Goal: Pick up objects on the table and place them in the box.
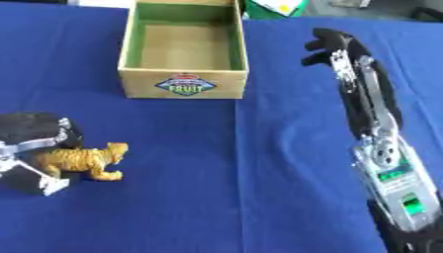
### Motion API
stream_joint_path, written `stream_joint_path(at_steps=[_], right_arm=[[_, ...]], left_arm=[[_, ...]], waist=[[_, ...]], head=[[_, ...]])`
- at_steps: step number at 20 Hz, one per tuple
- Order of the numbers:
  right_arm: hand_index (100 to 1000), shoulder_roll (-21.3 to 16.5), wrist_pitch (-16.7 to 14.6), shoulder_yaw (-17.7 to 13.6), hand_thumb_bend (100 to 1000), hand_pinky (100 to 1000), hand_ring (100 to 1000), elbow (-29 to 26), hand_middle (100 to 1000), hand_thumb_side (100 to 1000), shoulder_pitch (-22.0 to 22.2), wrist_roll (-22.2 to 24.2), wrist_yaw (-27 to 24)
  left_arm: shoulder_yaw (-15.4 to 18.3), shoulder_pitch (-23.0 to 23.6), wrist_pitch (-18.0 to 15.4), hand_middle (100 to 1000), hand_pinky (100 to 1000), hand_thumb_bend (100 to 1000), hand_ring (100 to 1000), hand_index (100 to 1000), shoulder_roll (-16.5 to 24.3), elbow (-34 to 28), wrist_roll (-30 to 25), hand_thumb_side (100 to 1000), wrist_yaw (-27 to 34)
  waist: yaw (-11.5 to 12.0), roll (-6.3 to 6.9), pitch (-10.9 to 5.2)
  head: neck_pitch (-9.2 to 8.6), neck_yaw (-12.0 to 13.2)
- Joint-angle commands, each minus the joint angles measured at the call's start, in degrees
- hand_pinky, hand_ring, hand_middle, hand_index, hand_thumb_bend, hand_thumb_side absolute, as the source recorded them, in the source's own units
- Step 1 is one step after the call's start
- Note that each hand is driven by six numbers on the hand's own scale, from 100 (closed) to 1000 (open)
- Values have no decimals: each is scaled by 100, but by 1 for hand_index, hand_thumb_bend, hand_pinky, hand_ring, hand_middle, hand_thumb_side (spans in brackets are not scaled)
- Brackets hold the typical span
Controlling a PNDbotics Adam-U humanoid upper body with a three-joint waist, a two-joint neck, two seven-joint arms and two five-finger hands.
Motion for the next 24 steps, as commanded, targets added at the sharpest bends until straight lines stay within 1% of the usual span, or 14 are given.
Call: stream_joint_path(at_steps=[1, 5, 12, 13, 14, 16, 19, 21, 24], right_arm=[[820, -60, 2, -51, 100, 840, 640, -110, 664, 928, -19, 24, -2], [819, -71, -4, -59, 100, 839, 640, -110, 664, 930, -20, 29, -2], [819, -76, -10, -61, 100, 839, 640, -110, 664, 930, -21, 28, -2], [819, -76, -10, -60, 100, 839, 640, -110, 663, 928, -17, 29, -3], [819, -86, -16, -54, 100, 839, 640, -110, 663, 928, -19, 37, -3], [818, -106, -35, -51, 100, 839, 641, -110, 664, 927, -45, 45, -3], [817, -131, -66, -28, 100, 838, 641, -110, 663, 935, -86, 75, -12], [815, -156, -103, 1, 100, 837, 642, -110, 663, 941, -134, 117, -24], [814, -205, -153, 64, 100, 836, 642, -110, 663, 947, -215, 208, -49]], left_arm=[[142, -70, 16, 389, 353, 100, 479, 544, 146, -229, 153, 171, 85], [269, -85, 97, 380, 348, 100, 473, 536, 245, -465, 328, 221, 208], [329, -78, 220, 380, 348, 100, 473, 536, 308, -650, 351, 221, 315], [349, -97, 217, 373, 366, 100, 470, 527, 329, -675, 360, 271, 306], [426, -174, 207, 374, 367, 100, 471, 527, 399, -754, 406, 271, 259], [657, -380, 213, 373, 364, 100, 471, 514, 519, -986, 547, 276, 129], [973, -493, 209, 371, 360, 100, 473, 508, 595, -1182, 792, 274, -15], [1127, -613, 215, 372, 362, 100, 473, 507, 615, -1152, 954, 273, -105], [1275, -801, 142, 373, 369, 100, 474, 505, 691, -920, 1205, 271, -172]], waist=[[4, 27, -108], [6, 33, -113], [3, 36, -113], [-17, 55, -124], [-70, 95, -126], [-154, 152, -104], [-293, 205, -99], [-424, 246, -117], [-681, 351, -146]], head=[[-65, -3], [-58, -6], [-56, -2], [-19, 8], [16, 33], [22, 65], [10, 116], [1, 155], [-3, 250]])
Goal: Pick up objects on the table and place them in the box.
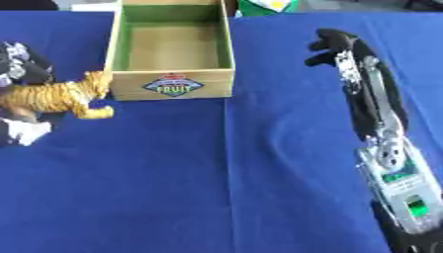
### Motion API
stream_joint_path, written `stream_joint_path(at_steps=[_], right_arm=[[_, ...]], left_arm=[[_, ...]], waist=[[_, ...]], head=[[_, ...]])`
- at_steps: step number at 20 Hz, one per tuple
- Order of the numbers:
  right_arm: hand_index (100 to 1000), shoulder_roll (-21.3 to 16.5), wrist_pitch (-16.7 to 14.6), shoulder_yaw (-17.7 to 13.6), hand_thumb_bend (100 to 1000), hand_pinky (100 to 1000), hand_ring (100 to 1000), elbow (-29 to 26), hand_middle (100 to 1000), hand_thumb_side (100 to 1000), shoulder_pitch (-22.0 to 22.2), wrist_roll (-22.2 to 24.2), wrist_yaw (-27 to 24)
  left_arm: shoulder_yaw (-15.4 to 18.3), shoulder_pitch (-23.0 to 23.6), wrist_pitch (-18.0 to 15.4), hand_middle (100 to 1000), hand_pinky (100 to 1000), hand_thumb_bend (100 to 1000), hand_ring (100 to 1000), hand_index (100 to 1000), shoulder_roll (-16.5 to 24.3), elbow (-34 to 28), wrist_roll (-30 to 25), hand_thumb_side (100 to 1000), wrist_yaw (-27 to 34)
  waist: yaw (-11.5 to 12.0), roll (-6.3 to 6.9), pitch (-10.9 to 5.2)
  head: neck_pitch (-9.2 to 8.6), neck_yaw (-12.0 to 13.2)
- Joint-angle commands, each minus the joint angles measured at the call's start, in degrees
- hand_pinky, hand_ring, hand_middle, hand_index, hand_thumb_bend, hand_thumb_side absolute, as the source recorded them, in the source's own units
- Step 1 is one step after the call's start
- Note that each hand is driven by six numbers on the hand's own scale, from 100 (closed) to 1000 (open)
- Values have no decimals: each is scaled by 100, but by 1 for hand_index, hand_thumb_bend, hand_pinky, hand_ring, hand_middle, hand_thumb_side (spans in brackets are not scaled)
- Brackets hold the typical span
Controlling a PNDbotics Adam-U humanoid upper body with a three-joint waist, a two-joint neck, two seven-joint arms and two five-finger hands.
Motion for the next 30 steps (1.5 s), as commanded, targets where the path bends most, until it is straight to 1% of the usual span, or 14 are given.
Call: stream_joint_path(at_steps=[1, 3, 5, 7, 10, 16, 23, 27, 29, 30], right_arm=[[814, -196, -58, 40, 100, 836, 642, -110, 663, 949, -106, 105, -49], [813, -224, -84, 94, 100, 836, 642, -110, 663, 952, -159, 190, -66], [813, -249, -99, 133, 100, 836, 642, -110, 663, 953, -195, 263, -73], [813, -270, -115, 165, 100, 837, 642, -110, 663, 951, -235, 325, -78], [814, -289, -135, 197, 100, 838, 642, -110, 663, 949, -267, 386, -83], [814, -320, -172, 217, 100, 838, 642, -110, 663, 954, -300, 426, -57], [809, -386, -340, 320, 100, 835, 644, -110, 663, 975, -606, 589, -99], [808, -411, -417, 354, 100, 834, 644, -110, 663, 980, -770, 679, -145], [808, -404, -435, 361, 100, 834, 644, -110, 663, 979, -822, 706, -166], [808, -404, -441, 365, 100, 834, 644, -110, 663, 978, -840, 716, -174]], left_arm=[[271, -258, -86, 370, 367, 100, 470, 499, 218, 165, 284, 268, -63], [396, -417, -205, 365, 370, 100, 465, 489, 207, 401, 448, 272, 28], [467, -539, -339, 363, 370, 100, 465, 487, 195, 652, 607, 273, 127], [511, -660, -458, 362, 371, 100, 465, 485, 176, 902, 762, 274, 169], [598, -852, -587, 361, 373, 100, 464, 483, 77, 1304, 1009, 279, 97], [743, -1210, -888, 354, 371, 100, 458, 475, -215, 2087, 1491, 270, -115], [942, -1520, -1261, 349, 364, 100, 451, 468, -530, 2995, 1984, 257, -329], [1028, -1659, -1443, 350, 364, 100, 450, 469, -627, 3505, 2085, 227, -560], [1080, -1736, -1525, 355, 367, 100, 456, 476, -646, 3770, 2134, 202, -695], [1105, -1765, -1562, 364, 372, 100, 461, 486, -661, 3903, 2164, 228, -772]], waist=[[-114, 67, -145], [-275, 141, -148], [-387, 199, -143], [-504, 270, -118], [-638, 331, -56], [-770, 369, 79], [-1064, 405, 254], [-1259, 445, 331], [-1354, 465, 364], [-1394, 474, 381]], head=[[-2, 115], [27, 226], [43, 338], [18, 516], [-37, 648], [-176, 741], [-434, 1139], [-575, 1303], [-610, 1389], [-628, 1421]])
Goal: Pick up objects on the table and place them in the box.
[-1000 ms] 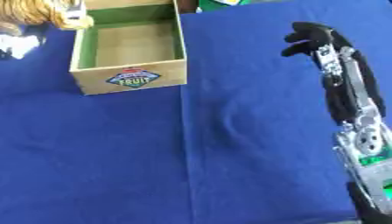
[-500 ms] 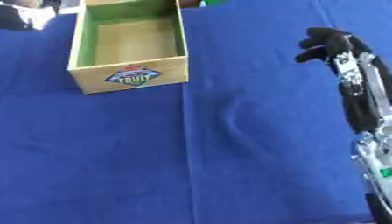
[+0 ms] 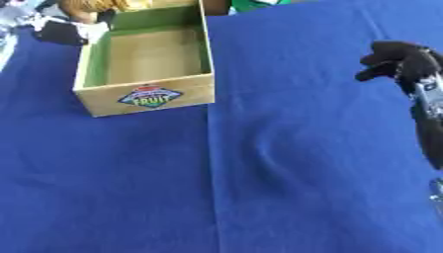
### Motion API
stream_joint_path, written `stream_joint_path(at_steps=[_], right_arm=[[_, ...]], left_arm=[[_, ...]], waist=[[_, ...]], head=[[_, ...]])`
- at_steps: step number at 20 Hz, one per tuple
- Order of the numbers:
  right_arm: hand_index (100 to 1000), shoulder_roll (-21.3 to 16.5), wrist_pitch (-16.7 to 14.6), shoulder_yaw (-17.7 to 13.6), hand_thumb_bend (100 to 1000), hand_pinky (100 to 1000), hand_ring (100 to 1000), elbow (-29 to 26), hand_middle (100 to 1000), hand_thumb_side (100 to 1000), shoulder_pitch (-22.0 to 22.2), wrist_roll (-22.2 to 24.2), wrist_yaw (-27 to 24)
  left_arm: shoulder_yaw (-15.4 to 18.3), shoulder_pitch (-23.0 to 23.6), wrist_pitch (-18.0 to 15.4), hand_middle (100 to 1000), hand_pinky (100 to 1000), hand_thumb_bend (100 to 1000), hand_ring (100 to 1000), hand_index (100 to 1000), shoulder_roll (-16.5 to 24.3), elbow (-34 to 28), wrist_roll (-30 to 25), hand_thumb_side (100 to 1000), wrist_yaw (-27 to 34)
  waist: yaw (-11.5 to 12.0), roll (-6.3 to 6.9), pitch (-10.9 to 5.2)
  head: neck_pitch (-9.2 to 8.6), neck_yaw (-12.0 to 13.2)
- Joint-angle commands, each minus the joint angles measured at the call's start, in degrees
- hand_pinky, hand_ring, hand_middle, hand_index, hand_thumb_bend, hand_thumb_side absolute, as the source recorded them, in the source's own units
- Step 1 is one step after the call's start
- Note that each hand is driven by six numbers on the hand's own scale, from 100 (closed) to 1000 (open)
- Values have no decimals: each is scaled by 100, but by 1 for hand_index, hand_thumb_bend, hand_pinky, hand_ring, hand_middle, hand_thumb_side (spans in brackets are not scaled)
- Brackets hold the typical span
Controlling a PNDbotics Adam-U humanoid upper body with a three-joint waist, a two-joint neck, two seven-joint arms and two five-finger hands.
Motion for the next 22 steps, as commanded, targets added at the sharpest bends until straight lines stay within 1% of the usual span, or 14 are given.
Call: stream_joint_path(at_steps=[1, 5, 6, 9, 11, 12, 13, 14, 15, 16, 17, 18, 20, 22], right_arm=[[808, -161, -38, -10, 100, 834, 644, -110, 663, 978, -108, 52, -67], [809, -162, -49, 10, 100, 835, 644, -110, 663, 975, -151, 87, -81], [809, -161, -49, 11, 100, 835, 644, -110, 663, 974, -151, 89, -81], [810, -161, -51, 10, 100, 836, 644, -110, 664, 972, -140, 88, -71], [810, -161, -50, 1, 100, 836, 643, -110, 663, 971, -122, 74, -62], [810, -160, -48, -3, 100, 836, 643, -110, 664, 970, -114, 66, -57], [810, -158, -46, -4, 100, 836, 643, -110, 664, 971, -108, 60, -53], [810, -158, -45, -4, 100, 836, 643, -110, 664, 972, -103, 56, -50], [810, -158, -43, -3, 100, 836, 643, -110, 664, 972, -97, 54, -47], [810, -158, -42, -4, 100, 836, 643, -110, 664, 971, -90, 52, -44], [810, -155, -40, -6, 100, 836, 643, -110, 664, 971, -82, 49, -42], [811, -152, -39, -9, 100, 836, 643, -110, 664, 971, -74, 45, -40], [811, -146, -32, -14, 100, 836, 643, -110, 664, 968, -50, 37, -37], [811, -134, -19, -22, 100, 836, 643, -110, 664, 966, -21, 24, -34]], left_arm=[[174, -200, -136, 365, 373, 100, 462, 486, 61, 349, 107, 230, -230], [278, -263, -280, 388, 384, 100, 479, 513, 26, 885, 262, 257, -559], [295, -278, -310, 406, 394, 100, 491, 536, 21, 1003, 311, 273, -642], [303, -293, -354, 430, 419, 100, 511, 565, 14, 1242, 383, 282, -890], [284, -280, -389, 473, 452, 100, 543, 615, 2, 1303, 360, 316, -1054], [264, -269, -413, 514, 483, 100, 585, 677, -5, 1328, 309, 349, -1137], [252, -262, -440, 545, 501, 100, 618, 712, -13, 1339, 244, 371, -1218], [249, -256, -468, 596, 531, 140, 666, 771, -23, 1342, 174, 419, -1300], [250, -246, -501, 629, 548, 162, 693, 802, -36, 1341, 102, 443, -1381], [260, -238, -533, 712, 597, 253, 750, 888, -47, 1331, 47, 537, -1450], [276, -230, -558, 738, 614, 312, 766, 915, -54, 1309, 15, 594, -1500], [297, -224, -570, 766, 636, 424, 787, 949, -57, 1286, 5, 713, -1529], [337, -216, -555, 811, 662, 560, 822, 1000, -49, 1219, 51, 857, -1523], [377, -216, -517, 822, 668, 634, 831, 1000, -26, 1121, 160, 914, -1462]], waist=[[-59, -8, -91], [-161, 32, -26], [-174, 38, -10], [-196, 48, 34], [-201, 52, 51], [-198, 53, 57], [-192, 51, 60], [-183, 48, 60], [-171, 42, 56], [-160, 36, 51], [-149, 30, 45], [-140, 25, 39], [-120, 17, 21], [-95, 16, -2]], head=[[-125, 122], [-157, 150], [-158, 149], [-129, 150], [-90, 154], [-69, 157], [-46, 161], [-25, 164], [2, 164], [21, 166], [35, 170], [47, 174], [70, 172], [86, 148]])
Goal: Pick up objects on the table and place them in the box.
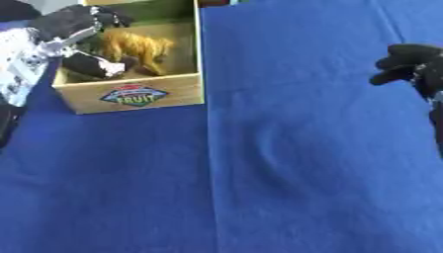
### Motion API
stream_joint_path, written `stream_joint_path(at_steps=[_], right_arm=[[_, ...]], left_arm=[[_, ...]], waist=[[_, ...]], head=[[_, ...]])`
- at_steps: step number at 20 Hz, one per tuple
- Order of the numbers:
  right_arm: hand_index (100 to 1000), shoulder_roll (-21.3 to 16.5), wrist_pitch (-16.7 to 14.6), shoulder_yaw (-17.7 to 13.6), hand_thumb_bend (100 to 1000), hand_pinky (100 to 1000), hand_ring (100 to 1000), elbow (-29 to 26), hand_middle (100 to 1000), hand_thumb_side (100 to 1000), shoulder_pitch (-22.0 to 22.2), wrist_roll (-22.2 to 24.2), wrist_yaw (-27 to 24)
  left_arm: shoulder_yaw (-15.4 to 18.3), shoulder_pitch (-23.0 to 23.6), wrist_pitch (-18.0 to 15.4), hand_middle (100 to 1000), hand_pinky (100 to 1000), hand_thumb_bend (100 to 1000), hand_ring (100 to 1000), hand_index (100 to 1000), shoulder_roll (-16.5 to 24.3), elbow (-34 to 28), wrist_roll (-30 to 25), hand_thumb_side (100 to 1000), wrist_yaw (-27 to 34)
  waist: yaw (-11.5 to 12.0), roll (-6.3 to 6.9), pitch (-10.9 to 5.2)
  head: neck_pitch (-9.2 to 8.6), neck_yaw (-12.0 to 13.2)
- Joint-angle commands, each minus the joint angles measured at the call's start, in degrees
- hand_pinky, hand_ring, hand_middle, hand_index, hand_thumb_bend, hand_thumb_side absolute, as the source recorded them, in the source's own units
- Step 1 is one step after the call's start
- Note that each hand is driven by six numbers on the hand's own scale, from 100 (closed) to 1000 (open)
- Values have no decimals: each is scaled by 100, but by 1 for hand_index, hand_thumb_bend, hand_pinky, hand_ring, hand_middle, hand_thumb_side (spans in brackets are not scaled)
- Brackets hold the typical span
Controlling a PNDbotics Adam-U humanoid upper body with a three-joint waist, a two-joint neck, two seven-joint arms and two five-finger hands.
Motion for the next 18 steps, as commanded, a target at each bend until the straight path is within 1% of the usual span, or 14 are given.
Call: stream_joint_path(at_steps=[1, 3, 4, 6, 8, 9, 10, 12, 13, 14, 15, 16, 17, 18], right_arm=[[812, -119, 14, -57, 100, 837, 643, -110, 664, 966, 10, -30, 9], [812, -111, 24, -61, 100, 836, 643, -110, 663, 965, 38, -37, 8], [812, -109, 27, -64, 100, 836, 643, -110, 663, 965, 49, -40, 6], [811, -103, 37, -75, 100, 836, 643, -110, 663, 966, 87, -49, 4], [811, -98, 47, -89, 100, 836, 643, -110, 663, 967, 129, -62, 5], [811, -93, 52, -99, 100, 835, 643, -110, 663, 968, 155, -71, 6], [811, -90, 56, -109, 100, 835, 643, -110, 663, 968, 177, -80, 7], [810, -75, 66, -131, 100, 835, 643, -110, 664, 970, 215, -101, 9], [810, -66, 71, -141, 100, 834, 644, -110, 664, 971, 234, -112, 8], [809, -58, 74, -151, 100, 834, 644, -110, 664, 972, 251, -122, 8], [809, -49, 79, -162, 100, 834, 644, -110, 664, 972, 267, -133, 8], [809, -40, 84, -174, 100, 834, 644, -110, 664, 972, 282, -147, 6], [808, -30, 88, -183, 100, 834, 644, -110, 664, 975, 294, -157, 4], [808, -22, 90, -191, 100, 833, 644, -110, 664, 976, 306, -165, 1]], left_arm=[[113, -97, 48, 824, 668, 670, 832, 1000, 147, -248, 155, 935, 45], [140, -91, 122, 828, 667, 775, 835, 1000, 204, -365, 302, 1000, 62], [149, -78, 170, 828, 667, 775, 835, 1000, 229, -434, 381, 1000, 60], [204, -50, 275, 802, 658, 759, 817, 981, 268, -582, 535, 1000, 123], [255, -4, 373, 773, 646, 700, 794, 950, 314, -781, 693, 971, 259], [305, 6, 410, 750, 637, 639, 774, 928, 327, -896, 774, 952, 336], [347, 26, 436, 750, 637, 639, 774, 928, 337, -1023, 857, 952, 417], [476, 36, 502, 660, 591, 412, 700, 838, 335, -1283, 1020, 872, 580], [564, 41, 552, 634, 582, 387, 679, 815, 328, -1416, 1103, 865, 662], [616, 62, 592, 618, 573, 326, 663, 800, 325, -1549, 1185, 851, 744], [643, 93, 612, 614, 570, 303, 659, 797, 328, -1681, 1266, 844, 825], [662, 142, 633, 593, 553, 204, 636, 778, 332, -1816, 1349, 815, 908], [668, 209, 643, 570, 534, 142, 614, 755, 333, -1950, 1432, 794, 991], [666, 289, 653, 560, 526, 107, 606, 748, 339, -2083, 1514, 780, 1073]], waist=[[25, -36, -196], [58, -38, -233], [70, -39, -247], [122, -51, -301], [181, -66, -356], [222, -81, -392], [257, -93, -416], [345, -132, -477], [401, -156, -512], [448, -176, -539], [499, -199, -567], [555, -225, -596], [615, -253, -630], [665, -277, -662]], head=[[58, -16], [79, -45], [87, -56], [115, -96], [152, -138], [183, -167], [204, -193], [254, -254], [281, -292], [301, -327], [320, -370], [344, -415], [369, -458], [387, -497]])
